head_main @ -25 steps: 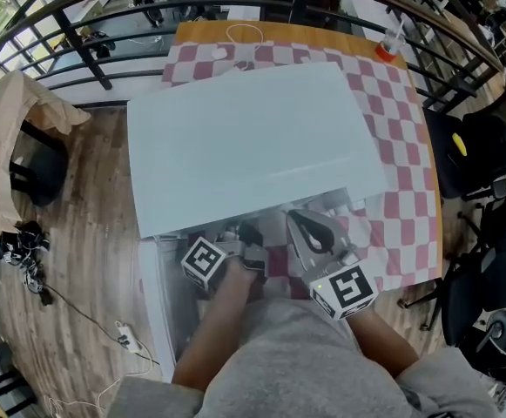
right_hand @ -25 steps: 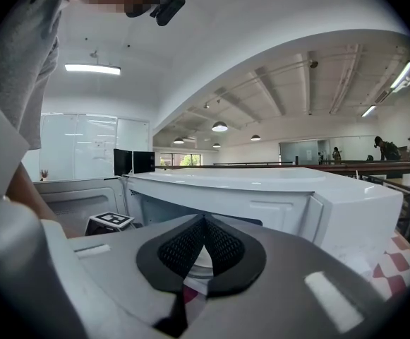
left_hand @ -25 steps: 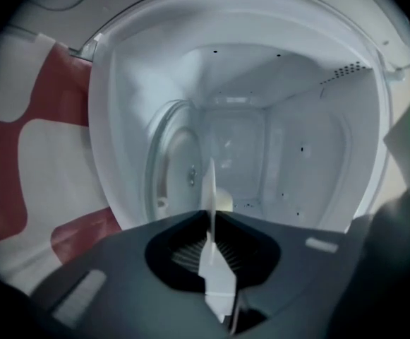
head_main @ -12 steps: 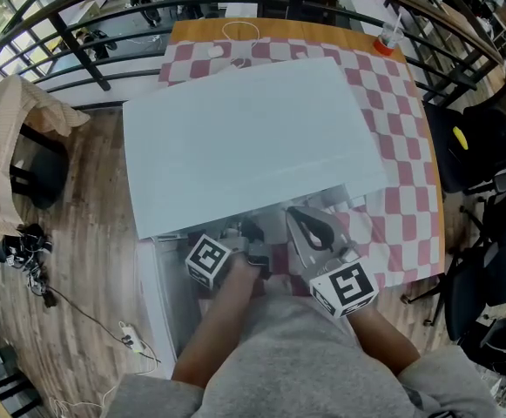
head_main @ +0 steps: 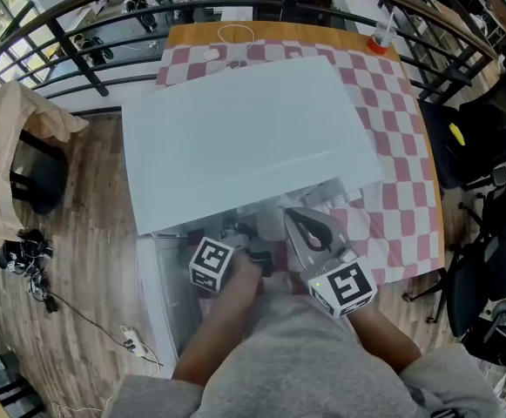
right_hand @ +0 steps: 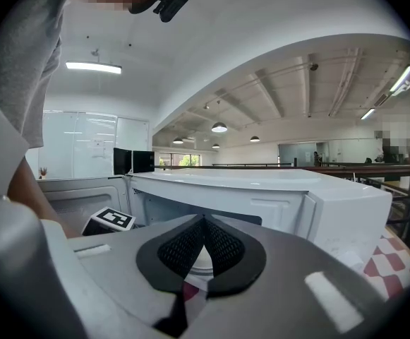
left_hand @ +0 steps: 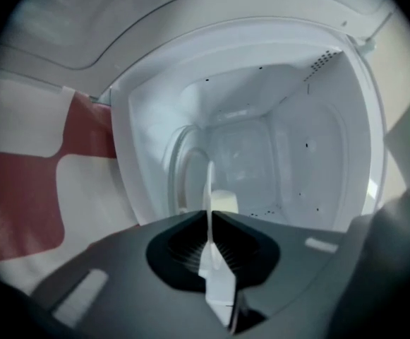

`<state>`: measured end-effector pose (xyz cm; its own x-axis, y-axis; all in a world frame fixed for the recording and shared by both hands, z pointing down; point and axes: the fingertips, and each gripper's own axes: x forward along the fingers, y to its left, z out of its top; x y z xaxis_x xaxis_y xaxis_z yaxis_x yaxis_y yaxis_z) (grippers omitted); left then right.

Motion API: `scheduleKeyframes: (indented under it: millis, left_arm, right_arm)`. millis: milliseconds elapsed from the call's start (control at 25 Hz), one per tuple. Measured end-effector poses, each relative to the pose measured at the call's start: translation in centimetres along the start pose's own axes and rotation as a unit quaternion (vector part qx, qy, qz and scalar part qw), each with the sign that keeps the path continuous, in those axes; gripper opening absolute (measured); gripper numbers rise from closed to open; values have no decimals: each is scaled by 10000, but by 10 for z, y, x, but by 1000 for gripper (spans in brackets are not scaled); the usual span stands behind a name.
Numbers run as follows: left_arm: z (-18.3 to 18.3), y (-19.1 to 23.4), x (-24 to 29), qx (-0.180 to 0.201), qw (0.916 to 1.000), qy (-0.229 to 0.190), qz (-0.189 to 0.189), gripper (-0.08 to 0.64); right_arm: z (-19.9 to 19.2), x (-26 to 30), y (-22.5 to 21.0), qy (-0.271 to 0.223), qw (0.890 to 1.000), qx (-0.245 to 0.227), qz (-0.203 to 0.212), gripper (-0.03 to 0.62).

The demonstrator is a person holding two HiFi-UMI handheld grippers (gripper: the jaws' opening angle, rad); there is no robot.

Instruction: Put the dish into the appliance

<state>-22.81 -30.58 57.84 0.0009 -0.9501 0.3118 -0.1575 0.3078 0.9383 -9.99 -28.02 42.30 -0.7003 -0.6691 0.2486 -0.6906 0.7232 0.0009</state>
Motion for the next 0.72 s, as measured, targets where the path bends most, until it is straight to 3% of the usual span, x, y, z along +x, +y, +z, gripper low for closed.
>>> scheduleKeyframes:
  millis: [240,440,600,720]
  left_arm:
    - [5,5,-6,276,9990,5,342,28]
    - [3,-2,-8,468,9985,35,285,98]
    - [6,-5,-10,1048,9935,41,443,126]
    - [6,-8,-9,1601,9853,213,560,143]
  right_arm:
    - [2,-2,4,-48,10000,-73,-19,0]
    - [1,-6,7,-54,9998,-204,-48,0]
    - [1,-7,10,-62,9980,-627,-31,-2]
    - [-1,-9,15,-30,9967,-817,1,-2]
